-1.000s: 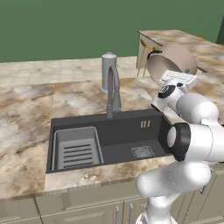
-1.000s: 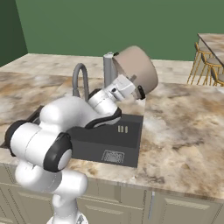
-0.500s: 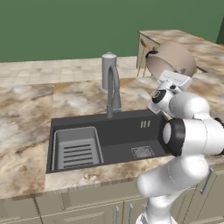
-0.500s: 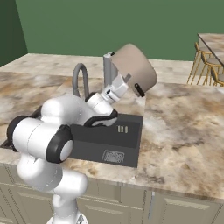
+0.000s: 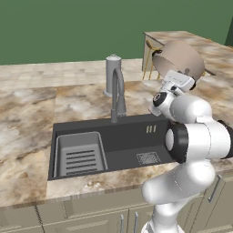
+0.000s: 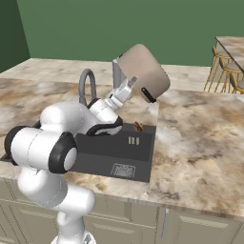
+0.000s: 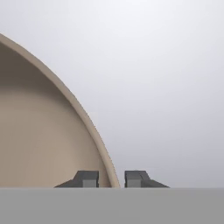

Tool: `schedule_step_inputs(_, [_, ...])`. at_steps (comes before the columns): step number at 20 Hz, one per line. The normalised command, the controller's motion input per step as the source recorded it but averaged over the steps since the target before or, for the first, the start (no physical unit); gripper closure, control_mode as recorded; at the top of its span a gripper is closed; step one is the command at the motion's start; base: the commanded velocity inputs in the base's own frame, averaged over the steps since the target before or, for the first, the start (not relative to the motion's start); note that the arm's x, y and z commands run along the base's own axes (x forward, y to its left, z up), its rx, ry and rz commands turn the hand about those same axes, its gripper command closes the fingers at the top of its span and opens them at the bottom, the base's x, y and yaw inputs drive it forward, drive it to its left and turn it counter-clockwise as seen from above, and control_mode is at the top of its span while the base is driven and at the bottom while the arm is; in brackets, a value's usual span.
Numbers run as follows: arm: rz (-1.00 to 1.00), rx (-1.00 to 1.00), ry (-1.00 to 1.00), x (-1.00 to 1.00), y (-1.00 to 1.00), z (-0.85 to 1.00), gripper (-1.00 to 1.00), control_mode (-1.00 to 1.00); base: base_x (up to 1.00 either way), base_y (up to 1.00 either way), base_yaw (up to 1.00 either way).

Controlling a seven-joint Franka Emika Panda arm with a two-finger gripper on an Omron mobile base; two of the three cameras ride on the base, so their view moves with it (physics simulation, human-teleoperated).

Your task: Dump the mushroom from the pot into the sink. Then turn on the water and wash the mushroom. Then turn off the water and put the mushroom back in the pot.

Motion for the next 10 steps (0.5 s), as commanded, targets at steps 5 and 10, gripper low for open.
schedule_step_inputs(5, [-0.07,-0.08,-0.02,-0.15,0.17,0.15,1.00,-1.00,0.00,0.00,0.00])
schedule_step_inputs(10, [-0.07,-0.07,-0.02,-0.22,0.18,0.14,1.00,-1.00,0.00,0.00,0.00])
